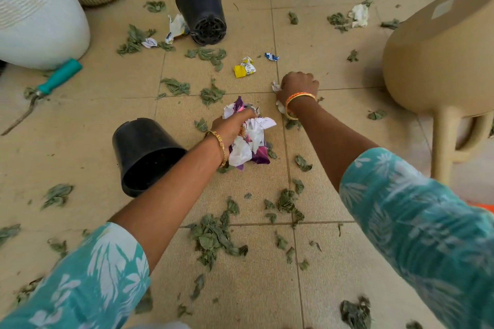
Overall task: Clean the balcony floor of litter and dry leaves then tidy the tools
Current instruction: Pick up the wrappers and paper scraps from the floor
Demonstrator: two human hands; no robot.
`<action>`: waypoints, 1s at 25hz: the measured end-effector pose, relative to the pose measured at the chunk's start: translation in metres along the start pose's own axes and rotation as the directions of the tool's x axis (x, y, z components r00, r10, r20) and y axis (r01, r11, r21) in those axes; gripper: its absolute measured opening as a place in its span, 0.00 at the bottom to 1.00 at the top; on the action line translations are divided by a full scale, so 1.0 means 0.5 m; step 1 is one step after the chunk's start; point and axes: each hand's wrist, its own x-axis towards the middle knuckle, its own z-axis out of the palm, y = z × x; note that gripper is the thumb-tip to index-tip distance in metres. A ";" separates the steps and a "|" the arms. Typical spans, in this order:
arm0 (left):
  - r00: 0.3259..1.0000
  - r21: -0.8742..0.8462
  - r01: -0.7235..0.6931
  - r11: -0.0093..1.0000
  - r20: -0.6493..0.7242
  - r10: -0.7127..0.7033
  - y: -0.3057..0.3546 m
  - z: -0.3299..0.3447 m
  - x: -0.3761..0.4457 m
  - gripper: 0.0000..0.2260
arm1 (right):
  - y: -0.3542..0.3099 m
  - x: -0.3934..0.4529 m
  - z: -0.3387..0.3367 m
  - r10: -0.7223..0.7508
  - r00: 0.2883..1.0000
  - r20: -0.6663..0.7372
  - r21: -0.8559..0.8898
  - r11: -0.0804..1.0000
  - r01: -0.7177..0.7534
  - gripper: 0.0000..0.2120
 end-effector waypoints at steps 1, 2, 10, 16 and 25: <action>1.000 0.003 0.011 1.000 0.014 -0.011 -0.001 -0.002 0.002 0.29 | -0.008 -0.005 0.006 -0.014 0.999 -0.042 0.045 0.999 0.016 0.14; 0.999 -0.003 0.017 1.000 0.028 -0.016 -0.001 -0.005 0.007 0.32 | -0.013 -0.009 0.006 -0.025 0.994 -0.103 0.165 0.985 0.042 0.13; 0.951 -0.062 0.037 0.997 0.308 -0.016 0.015 -0.031 -0.009 0.13 | 0.006 -0.149 -0.101 -0.029 0.971 0.239 0.957 0.177 -0.230 0.05; 0.895 -0.084 0.023 0.996 0.446 0.017 -0.004 -0.023 -0.011 0.12 | 0.002 -0.185 -0.073 -0.125 0.924 0.361 0.884 0.363 -0.296 0.09; 0.964 -0.102 -0.008 0.995 0.265 0.035 0.001 -0.039 0.000 0.04 | 0.018 -0.070 -0.022 -0.196 0.980 0.027 0.302 0.936 0.179 0.15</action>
